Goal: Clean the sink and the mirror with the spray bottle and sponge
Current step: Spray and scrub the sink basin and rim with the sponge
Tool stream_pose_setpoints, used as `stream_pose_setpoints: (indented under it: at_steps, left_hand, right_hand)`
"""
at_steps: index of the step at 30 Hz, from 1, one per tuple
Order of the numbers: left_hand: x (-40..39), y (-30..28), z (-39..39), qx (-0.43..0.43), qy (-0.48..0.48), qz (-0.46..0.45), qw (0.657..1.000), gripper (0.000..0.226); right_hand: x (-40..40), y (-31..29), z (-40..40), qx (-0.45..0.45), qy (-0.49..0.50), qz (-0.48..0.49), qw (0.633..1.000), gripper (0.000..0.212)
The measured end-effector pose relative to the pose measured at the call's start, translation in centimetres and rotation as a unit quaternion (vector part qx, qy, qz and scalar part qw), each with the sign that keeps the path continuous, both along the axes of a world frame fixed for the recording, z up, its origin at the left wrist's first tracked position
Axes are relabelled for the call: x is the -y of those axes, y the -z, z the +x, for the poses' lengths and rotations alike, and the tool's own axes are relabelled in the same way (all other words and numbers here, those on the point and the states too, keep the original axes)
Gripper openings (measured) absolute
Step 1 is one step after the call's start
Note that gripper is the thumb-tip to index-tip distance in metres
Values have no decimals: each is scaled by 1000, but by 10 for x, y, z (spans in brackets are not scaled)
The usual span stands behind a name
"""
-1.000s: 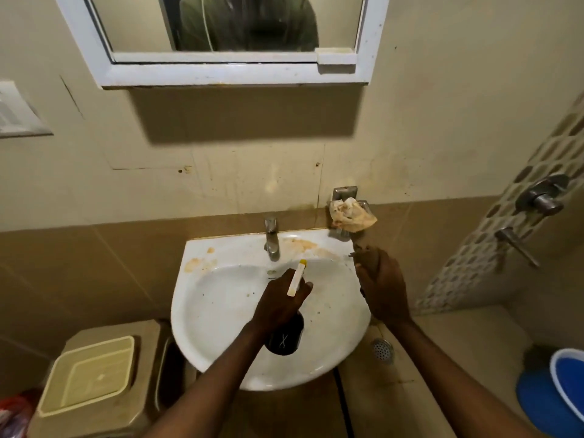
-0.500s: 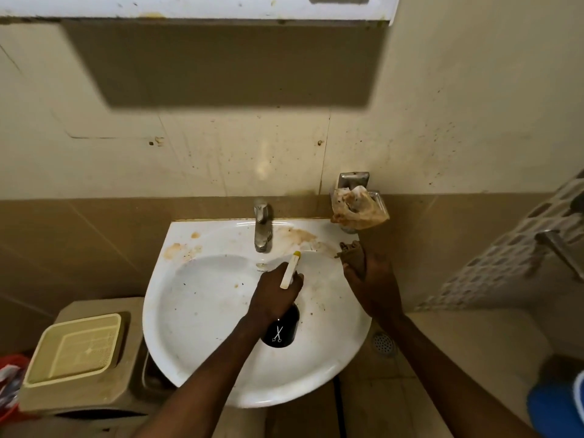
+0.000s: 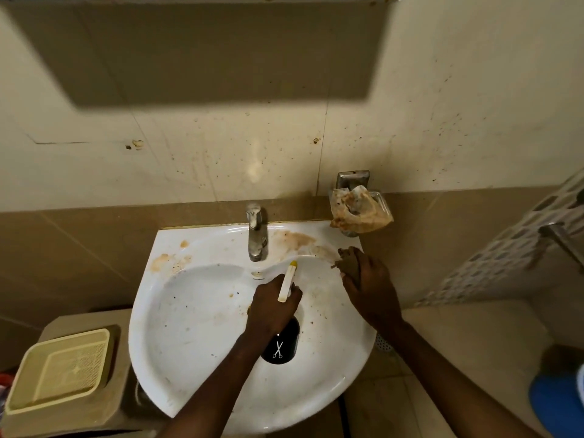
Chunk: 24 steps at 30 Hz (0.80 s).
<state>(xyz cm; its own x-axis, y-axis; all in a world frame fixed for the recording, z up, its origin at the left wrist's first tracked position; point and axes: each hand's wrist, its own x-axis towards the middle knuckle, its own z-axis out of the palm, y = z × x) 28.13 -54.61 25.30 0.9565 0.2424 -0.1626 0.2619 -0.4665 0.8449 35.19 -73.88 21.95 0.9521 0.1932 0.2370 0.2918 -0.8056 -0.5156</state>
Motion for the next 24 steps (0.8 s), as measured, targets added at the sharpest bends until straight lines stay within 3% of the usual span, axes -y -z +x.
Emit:
stream_pose_setpoints:
  at_steps: [5, 9, 12, 15, 20, 22, 24]
  left_hand:
    - [-14, 14, 4, 21, -18, -2, 1000, 18]
    - [-25, 24, 10, 19, -40, -25, 999, 20]
    - [-27, 23, 15, 34, -50, -16, 998, 20]
    - [-27, 21, 22, 50, -52, -19, 997, 26]
    - [-28, 24, 23, 58, -40, -4, 998, 23]
    - [-31, 25, 21, 60, -38, -9, 997, 22]
    - [-34, 25, 20, 52, -43, -17, 998, 24]
  right_hand:
    - [-45, 28, 47, 96, 4, -119, 988, 50]
    - [-91, 34, 89, 60, 40, -167, 983, 43]
    - [-89, 33, 109, 64, -80, -137, 985, 41]
    - [-47, 31, 98, 108, -252, -161, 948, 43]
    - [-74, 39, 99, 80, -38, -167, 982, 51]
    - [-104, 37, 106, 80, -60, -172, 980, 51]
    - [-111, 32, 108, 103, -166, -175, 965, 46]
